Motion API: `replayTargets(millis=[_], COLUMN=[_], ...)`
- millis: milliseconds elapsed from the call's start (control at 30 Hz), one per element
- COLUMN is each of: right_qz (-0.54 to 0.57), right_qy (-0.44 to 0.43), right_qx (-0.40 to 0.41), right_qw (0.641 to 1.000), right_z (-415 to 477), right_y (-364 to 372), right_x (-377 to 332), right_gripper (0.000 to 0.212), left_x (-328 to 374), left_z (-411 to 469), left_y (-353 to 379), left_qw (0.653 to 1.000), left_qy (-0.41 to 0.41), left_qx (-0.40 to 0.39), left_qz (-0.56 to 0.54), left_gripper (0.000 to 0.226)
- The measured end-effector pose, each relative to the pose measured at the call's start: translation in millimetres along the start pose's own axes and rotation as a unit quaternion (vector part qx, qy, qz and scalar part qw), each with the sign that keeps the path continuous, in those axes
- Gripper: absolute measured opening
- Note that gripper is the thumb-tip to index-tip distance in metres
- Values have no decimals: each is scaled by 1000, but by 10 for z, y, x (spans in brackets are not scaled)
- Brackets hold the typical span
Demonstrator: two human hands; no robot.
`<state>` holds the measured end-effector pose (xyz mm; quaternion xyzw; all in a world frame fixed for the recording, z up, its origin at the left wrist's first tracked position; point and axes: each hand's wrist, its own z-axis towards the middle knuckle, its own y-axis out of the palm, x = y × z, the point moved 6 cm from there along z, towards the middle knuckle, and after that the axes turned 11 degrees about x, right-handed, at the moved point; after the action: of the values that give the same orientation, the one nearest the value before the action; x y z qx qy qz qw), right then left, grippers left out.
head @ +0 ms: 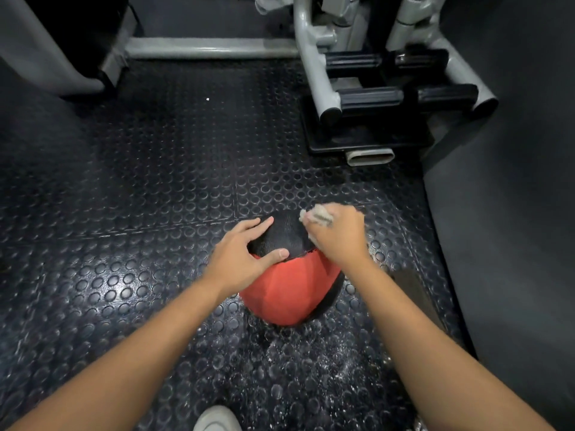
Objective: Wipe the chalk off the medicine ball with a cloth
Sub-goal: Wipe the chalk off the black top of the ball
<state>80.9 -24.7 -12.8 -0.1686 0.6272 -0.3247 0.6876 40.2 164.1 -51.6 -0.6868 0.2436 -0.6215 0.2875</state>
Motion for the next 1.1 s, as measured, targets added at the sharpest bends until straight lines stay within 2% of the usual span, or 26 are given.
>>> replayTargets(millis=[67, 133, 167, 200, 267, 367, 400, 467, 533, 600, 633, 700, 767, 800, 900, 967, 1033, 1100], right_qz=[14, 76, 85, 72, 13, -16, -20, -42, -48, 12, 58, 127, 117, 96, 106, 99, 104, 129], right_qy=[-49, -77, -92, -109, -125, -53, -39, -64, -105, -115, -102, -51, 33, 76, 214, 221, 181, 138], right_qx=[-17, -40, -48, -57, -74, -122, -119, -93, -66, -66, -52, 4, 54, 69, 60, 74, 96, 92], right_qw=[999, 993, 991, 990, 989, 991, 992, 993, 991, 991, 992, 991, 991, 990, 969, 968, 973, 978], right_z=[-281, -450, -426, -348, -98, 271, 302, 212, -112, -514, -649, -656, -405, -234, 77, 16, -206, -561], right_y=[-57, -111, -111, -82, 22, 242, 272, 256, 151, 33, -27, -132, -133, -125, -3, -25, -95, -155], right_x=[-23, -43, -69, -97, -165, -189, -188, -195, -193, -161, -115, -8, 234, 384, 805, 822, 652, 400], right_gripper=[31, 8, 5, 7, 26, 29, 30, 38, 35, 17, 10, 14, 5, 10, 13, 16, 18, 10], left_x=[-6, 5, 13, 24, 44, 64, 69, 67, 40, 3, -5, -4, 1, -3, -62, -98, -124, -147], left_z=[-17, -41, -64, -93, -151, -209, -216, -219, -213, -189, -184, -192, -207, -221, -267, -276, -271, -265], left_y=[-2, 6, 14, 20, 24, 14, 11, 8, 9, 10, 9, 5, 3, -2, -12, -7, 8, 20], left_qw=[1000, 1000, 1000, 1000, 1000, 1000, 1000, 1000, 1000, 1000, 1000, 999, 999, 999, 998, 997, 996, 995], left_qy=[-1, 6, 10, 15, 19, 14, 14, 9, 7, 3, 0, 0, 2, -2, -9, -16, -20, -16], left_qx=[-2, -8, -10, -10, -5, 10, 16, 25, 27, 28, 28, 31, 34, 37, 52, 58, 59, 61], left_qz=[-9, -7, -4, 1, 10, 13, 13, 4, -6, -11, -12, -11, -11, -15, -39, -56, -69, -74], left_gripper=[73, 74, 75, 76, 77, 77, 77, 76, 75, 75, 75, 75, 75, 75, 75, 74, 72, 71])
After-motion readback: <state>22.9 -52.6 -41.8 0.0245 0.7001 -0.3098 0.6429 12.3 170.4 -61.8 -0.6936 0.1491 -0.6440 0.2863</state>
